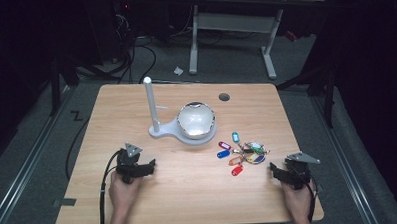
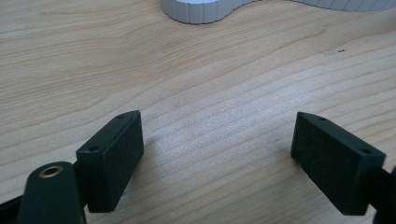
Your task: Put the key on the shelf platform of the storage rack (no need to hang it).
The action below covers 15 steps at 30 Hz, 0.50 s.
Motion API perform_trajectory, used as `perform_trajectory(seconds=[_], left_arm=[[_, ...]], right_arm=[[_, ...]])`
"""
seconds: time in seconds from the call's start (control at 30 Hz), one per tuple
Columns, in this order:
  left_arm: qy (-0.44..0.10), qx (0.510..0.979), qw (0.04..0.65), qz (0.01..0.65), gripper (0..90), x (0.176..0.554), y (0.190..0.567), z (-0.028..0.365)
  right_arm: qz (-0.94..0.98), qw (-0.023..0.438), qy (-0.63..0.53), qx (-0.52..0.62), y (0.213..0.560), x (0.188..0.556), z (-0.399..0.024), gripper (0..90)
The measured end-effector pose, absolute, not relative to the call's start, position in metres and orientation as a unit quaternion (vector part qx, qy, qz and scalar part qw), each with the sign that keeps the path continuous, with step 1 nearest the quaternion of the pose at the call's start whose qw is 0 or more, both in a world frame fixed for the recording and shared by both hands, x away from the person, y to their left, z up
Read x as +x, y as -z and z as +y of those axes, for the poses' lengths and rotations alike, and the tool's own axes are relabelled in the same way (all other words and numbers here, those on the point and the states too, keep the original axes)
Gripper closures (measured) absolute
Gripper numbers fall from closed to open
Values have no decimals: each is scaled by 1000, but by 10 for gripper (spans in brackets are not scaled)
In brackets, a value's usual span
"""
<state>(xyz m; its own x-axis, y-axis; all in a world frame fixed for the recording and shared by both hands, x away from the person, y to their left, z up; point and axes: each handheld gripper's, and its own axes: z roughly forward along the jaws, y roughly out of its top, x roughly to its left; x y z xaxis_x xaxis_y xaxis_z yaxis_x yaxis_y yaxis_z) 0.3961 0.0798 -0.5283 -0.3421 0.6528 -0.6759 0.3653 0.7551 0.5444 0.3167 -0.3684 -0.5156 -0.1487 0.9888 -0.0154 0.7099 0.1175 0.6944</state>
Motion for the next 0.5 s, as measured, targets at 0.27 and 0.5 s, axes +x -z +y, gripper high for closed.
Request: perform_trajectory(seconds=[0.27,0.5], left_arm=[[-150,317,479,805,174,396,528,80],[-152,322,480,802,174,396,529,81]], right_arm=[[705,250,-279,602,516,317,-368,346],[705,251,-279,602,516,317,-368,346]])
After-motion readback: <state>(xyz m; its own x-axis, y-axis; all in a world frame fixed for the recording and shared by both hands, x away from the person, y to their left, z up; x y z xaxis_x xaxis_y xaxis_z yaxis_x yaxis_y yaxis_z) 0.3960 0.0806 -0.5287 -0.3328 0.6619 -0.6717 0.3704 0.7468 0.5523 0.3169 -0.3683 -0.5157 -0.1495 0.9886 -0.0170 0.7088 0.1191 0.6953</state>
